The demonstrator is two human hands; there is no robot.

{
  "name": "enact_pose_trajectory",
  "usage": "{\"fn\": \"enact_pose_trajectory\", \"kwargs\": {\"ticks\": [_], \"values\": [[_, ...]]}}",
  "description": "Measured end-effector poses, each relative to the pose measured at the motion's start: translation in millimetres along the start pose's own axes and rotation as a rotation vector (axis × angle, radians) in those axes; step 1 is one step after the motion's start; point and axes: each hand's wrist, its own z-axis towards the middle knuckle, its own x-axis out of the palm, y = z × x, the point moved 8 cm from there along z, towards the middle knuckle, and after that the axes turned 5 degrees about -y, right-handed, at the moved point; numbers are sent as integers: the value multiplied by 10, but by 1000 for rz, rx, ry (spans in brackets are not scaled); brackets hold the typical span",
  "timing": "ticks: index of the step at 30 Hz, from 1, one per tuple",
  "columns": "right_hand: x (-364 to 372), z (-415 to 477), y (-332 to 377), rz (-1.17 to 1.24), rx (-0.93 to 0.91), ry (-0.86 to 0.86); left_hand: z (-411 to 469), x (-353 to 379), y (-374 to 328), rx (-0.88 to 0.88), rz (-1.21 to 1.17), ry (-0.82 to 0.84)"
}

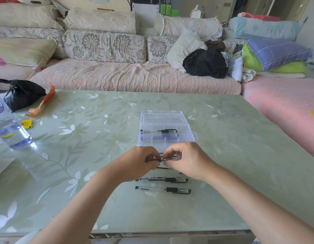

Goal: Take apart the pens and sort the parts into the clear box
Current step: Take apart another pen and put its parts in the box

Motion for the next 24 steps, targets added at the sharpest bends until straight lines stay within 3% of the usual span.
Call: {"fn": "enact_pose_trajectory", "kwargs": {"ticks": [24], "values": [[108, 50, -127, -192, -28, 30, -8, -57, -41, 61, 76, -41]]}}
